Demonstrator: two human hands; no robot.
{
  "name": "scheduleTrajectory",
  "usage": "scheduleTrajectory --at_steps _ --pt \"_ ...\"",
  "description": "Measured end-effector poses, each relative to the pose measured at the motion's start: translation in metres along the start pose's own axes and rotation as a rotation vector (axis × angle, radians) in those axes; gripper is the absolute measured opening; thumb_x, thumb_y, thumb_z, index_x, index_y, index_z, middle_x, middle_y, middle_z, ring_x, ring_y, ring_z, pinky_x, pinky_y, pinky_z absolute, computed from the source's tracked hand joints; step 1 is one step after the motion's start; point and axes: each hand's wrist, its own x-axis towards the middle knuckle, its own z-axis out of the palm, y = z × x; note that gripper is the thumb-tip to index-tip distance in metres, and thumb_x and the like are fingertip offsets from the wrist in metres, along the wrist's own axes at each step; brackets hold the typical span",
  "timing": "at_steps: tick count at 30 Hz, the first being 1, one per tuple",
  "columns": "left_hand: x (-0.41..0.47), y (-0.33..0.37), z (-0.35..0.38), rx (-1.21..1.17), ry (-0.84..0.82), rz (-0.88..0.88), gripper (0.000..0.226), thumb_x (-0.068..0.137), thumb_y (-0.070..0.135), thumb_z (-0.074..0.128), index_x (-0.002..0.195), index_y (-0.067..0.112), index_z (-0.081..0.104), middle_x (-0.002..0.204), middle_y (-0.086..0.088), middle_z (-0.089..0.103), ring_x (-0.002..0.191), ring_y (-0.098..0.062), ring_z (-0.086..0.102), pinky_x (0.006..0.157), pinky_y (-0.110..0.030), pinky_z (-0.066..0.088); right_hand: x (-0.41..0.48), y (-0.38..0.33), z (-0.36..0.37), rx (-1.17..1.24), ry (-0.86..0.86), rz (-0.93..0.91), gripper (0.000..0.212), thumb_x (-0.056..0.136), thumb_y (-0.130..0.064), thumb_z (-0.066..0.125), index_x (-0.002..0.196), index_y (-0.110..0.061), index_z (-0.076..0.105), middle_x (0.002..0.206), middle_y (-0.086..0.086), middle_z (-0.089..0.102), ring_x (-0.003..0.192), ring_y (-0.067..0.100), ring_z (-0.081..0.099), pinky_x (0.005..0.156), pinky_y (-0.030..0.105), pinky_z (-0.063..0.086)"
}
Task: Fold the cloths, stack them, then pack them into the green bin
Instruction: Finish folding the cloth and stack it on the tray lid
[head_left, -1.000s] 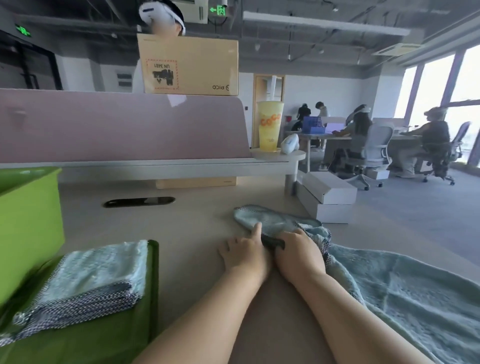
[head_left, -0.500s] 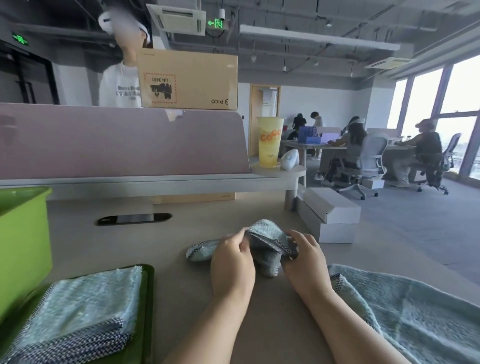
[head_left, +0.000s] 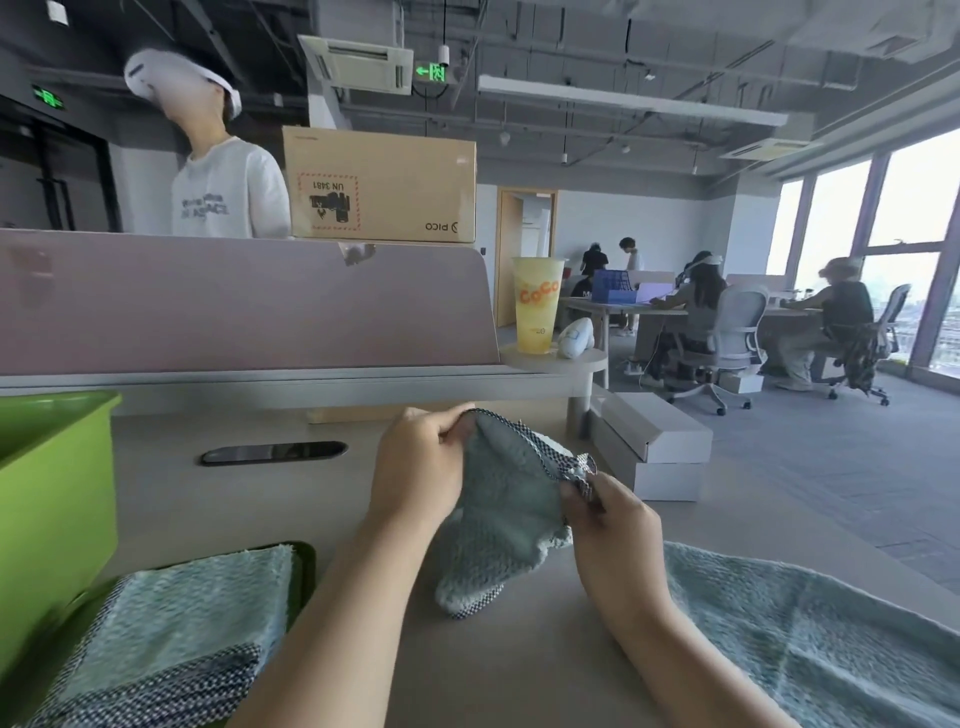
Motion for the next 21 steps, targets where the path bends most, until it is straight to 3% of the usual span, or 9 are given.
scheduleTrajectory --at_steps 2,4,6,7,9,11,15,18,21 --pt "0.002 0.003 -0.01 0.013 -0.055 0.028 0.025 0.095 0.027 0.053 0.113 0.022 0.071 0.103 -0.006 0.073 0.09 -0.011 0.061 0.074 -0.026 0.042 0.003 -0.015 -0.007 0.069 0.035 0.015 0.038 0.087 -0.013 0.065 0.057 -0.026 0.046 0.044 -0.009 0.044 0.049 0.004 0.044 0.049 0.015 0.032" --pt "0.004 0.009 -0.021 0.037 -0.08 0.028 0.024 0.095 0.027 0.052 0.103 0.021 0.074 0.087 -0.002 0.074 0.078 -0.012 0.062 0.064 -0.026 0.041 0.007 -0.029 -0.012 0.134 0.054 0.024 0.022 0.086 -0.016 0.067 0.07 -0.029 0.06 0.048 -0.012 0.054 0.05 -0.001 0.049 0.048 0.011 0.035" --pt "0.006 0.013 -0.029 0.045 -0.059 0.006 0.021 0.092 0.028 0.054 0.095 0.023 0.074 0.072 0.006 0.067 0.068 -0.013 0.058 0.057 -0.017 0.04 0.01 -0.04 -0.015 0.22 0.069 0.064 0.009 0.085 -0.019 0.069 0.079 -0.025 0.066 0.057 -0.009 0.064 0.051 0.0 0.051 0.05 0.011 0.039" --pt "0.007 0.014 -0.033 0.029 -0.038 -0.013 0.017 0.091 0.028 0.056 0.092 0.026 0.073 0.067 0.013 0.064 0.063 -0.008 0.057 0.053 -0.009 0.036 0.011 -0.045 -0.015 0.263 0.067 0.074 0.011 0.084 -0.019 0.07 0.076 -0.025 0.067 0.058 -0.008 0.066 0.051 0.001 0.051 0.051 0.01 0.039" --pt "0.009 0.015 -0.039 -0.025 -0.003 -0.064 0.009 0.087 0.029 0.062 0.087 0.028 0.071 0.063 0.02 0.059 0.058 0.0 0.054 0.049 -0.006 0.036 0.013 -0.054 -0.016 0.343 0.036 0.089 0.015 0.082 -0.019 0.072 0.071 -0.028 0.067 0.064 -0.012 0.07 0.056 -0.001 0.056 0.055 0.007 0.042" --pt "0.01 0.014 -0.042 -0.07 0.005 -0.111 0.008 0.085 0.03 0.064 0.085 0.026 0.071 0.064 0.017 0.061 0.061 -0.008 0.06 0.053 -0.013 0.04 0.02 -0.065 -0.017 0.359 0.0 0.092 0.015 0.082 -0.02 0.073 0.07 -0.029 0.068 0.069 -0.016 0.072 0.063 0.002 0.061 0.06 0.008 0.045" --pt "0.012 0.005 -0.043 -0.162 0.028 -0.192 0.006 0.084 0.026 0.066 0.086 0.024 0.071 0.077 0.005 0.068 0.079 -0.025 0.069 0.072 -0.032 0.051 0.044 -0.084 -0.02 0.368 -0.025 0.158 0.015 0.084 -0.017 0.069 0.07 -0.019 0.072 0.067 -0.007 0.071 0.069 0.015 0.062 0.069 0.029 0.049" --pt "0.013 0.0 -0.048 -0.207 0.014 -0.196 0.012 0.085 0.026 0.063 0.075 0.03 0.069 0.078 0.006 0.07 0.068 -0.02 0.065 0.064 -0.03 0.048 0.064 -0.103 -0.022 0.432 -0.059 0.232 0.014 0.081 -0.013 0.07 0.07 -0.019 0.074 0.073 -0.006 0.07 0.079 0.018 0.063 0.074 0.031 0.049" --pt "0.016 -0.004 -0.055 -0.185 0.035 -0.193 0.014 0.087 0.023 0.063 0.077 0.029 0.071 0.068 0.014 0.065 0.062 -0.017 0.061 0.06 -0.027 0.042 0.076 -0.113 -0.022 0.406 -0.112 0.218 0.015 0.079 -0.011 0.071 0.067 -0.02 0.072 0.073 -0.007 0.067 0.076 0.013 0.059 0.066 0.023 0.044"
